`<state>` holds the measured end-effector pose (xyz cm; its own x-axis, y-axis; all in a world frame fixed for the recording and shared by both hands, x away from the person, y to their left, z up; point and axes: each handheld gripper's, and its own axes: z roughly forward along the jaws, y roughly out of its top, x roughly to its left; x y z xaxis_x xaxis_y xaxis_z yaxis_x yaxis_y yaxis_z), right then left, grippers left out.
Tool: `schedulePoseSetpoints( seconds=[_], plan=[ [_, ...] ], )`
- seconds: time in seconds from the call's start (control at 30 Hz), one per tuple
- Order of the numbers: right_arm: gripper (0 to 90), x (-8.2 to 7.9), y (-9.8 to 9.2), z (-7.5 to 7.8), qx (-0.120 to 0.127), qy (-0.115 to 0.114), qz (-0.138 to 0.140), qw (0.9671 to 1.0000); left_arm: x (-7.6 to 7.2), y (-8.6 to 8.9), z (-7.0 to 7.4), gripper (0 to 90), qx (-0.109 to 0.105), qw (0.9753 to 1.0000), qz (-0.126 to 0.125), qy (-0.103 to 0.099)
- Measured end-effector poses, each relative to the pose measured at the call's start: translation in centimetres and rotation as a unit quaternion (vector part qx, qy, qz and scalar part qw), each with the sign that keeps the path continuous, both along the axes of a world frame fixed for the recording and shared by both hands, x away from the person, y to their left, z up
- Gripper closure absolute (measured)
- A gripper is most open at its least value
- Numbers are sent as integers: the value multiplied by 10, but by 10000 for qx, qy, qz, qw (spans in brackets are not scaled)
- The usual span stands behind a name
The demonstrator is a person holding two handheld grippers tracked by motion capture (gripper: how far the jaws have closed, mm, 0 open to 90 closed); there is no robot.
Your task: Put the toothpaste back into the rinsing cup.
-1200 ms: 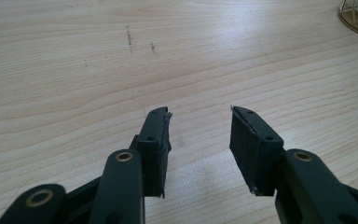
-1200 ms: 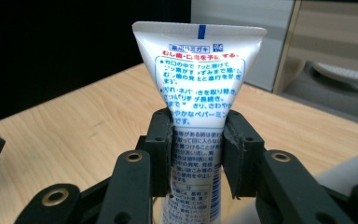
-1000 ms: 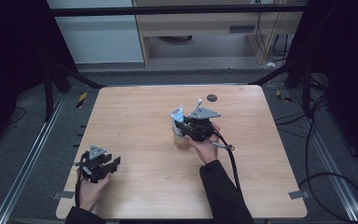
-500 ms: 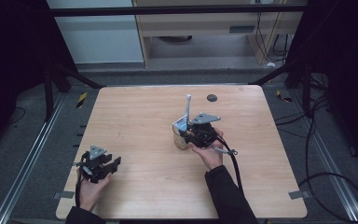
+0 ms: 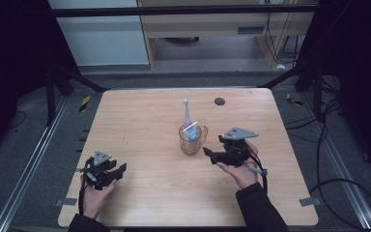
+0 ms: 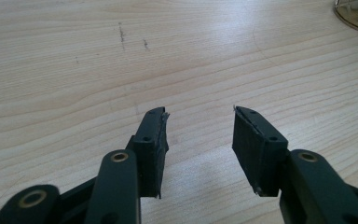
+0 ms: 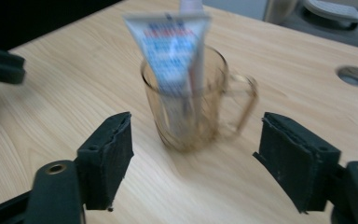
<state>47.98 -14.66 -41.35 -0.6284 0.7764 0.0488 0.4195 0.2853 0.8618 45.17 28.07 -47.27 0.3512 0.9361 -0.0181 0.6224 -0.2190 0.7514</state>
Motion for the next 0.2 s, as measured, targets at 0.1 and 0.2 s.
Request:
schedulePoseSetpoints(
  seconds=[0.1,0.2],
  plan=[
    [203,-9,-19,-10,-81,67,-195,9998,0,0,-1,496,25,10000,12,0],
    [189,-15,-38,-20,-119,187,-445,9988,2,1,-2,456,28,10000,22,30]
  ],
)
